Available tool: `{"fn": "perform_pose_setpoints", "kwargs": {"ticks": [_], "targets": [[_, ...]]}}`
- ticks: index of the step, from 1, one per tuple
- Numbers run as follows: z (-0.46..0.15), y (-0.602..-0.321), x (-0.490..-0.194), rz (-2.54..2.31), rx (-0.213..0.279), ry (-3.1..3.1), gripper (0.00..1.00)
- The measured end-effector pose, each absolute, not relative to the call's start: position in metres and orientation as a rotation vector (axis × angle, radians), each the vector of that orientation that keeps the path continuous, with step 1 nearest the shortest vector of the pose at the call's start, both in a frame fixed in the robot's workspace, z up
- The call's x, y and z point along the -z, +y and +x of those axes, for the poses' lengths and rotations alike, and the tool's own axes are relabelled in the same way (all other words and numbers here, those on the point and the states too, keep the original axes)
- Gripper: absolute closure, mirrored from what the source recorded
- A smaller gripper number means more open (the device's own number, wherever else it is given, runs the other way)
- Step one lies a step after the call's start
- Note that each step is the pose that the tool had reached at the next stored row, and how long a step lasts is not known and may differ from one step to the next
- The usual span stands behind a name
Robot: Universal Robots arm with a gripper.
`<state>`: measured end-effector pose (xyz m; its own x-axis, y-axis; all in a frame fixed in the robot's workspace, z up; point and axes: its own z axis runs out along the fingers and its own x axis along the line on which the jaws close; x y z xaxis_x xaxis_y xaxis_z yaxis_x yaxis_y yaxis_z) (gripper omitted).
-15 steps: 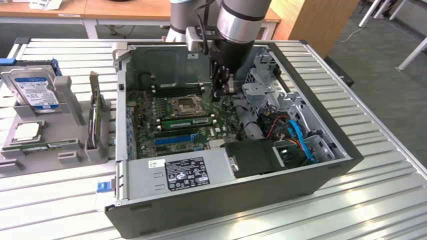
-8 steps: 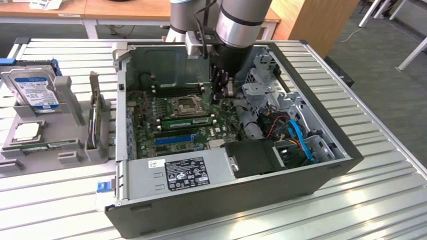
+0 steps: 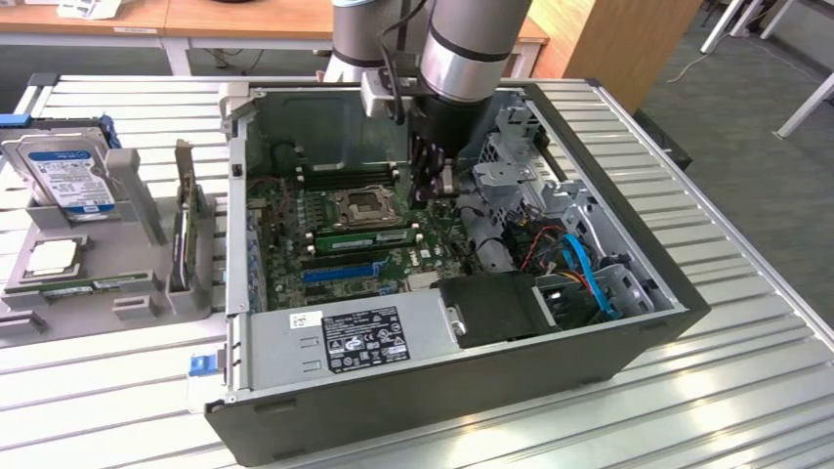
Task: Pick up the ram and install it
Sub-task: 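Press down the ram until it locks into place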
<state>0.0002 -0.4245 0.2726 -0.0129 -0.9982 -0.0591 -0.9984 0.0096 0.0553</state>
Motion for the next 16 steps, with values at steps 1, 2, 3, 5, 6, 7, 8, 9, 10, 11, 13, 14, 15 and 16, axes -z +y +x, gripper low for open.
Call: {"fn": "perform_pose_setpoints", "kwargs": {"ticks": [1,2,3,5,6,7,8,9,10,11,13,14,15,16], "targets": [[0.000,-0.425,-0.271,-2.205,-0.127,2.230,0.90],[0.000,-0.424,-0.270,-2.205,-0.127,2.230,0.90],[0.000,-0.425,-0.269,-2.205,-0.127,2.230,0.90],[0.000,-0.425,-0.267,-2.205,-0.127,2.230,0.90],[0.000,-0.425,-0.266,-2.205,-0.127,2.230,0.90],[0.000,-0.425,-0.265,-2.205,-0.127,2.230,0.90],[0.000,-0.425,-0.264,-2.205,-0.127,2.230,0.90],[0.000,-0.425,-0.263,-2.205,-0.127,2.230,0.90],[0.000,-0.425,-0.262,-2.205,-0.127,2.230,0.90],[0.000,-0.425,-0.262,-2.205,-0.127,2.230,0.90],[0.000,-0.425,-0.260,-2.205,-0.127,2.230,0.90],[0.000,-0.425,-0.259,-2.205,-0.127,2.230,0.90],[0.000,-0.425,-0.259,-2.205,-0.127,2.230,0.90],[0.000,-0.425,-0.258,-2.205,-0.127,2.230,0.90]]}}
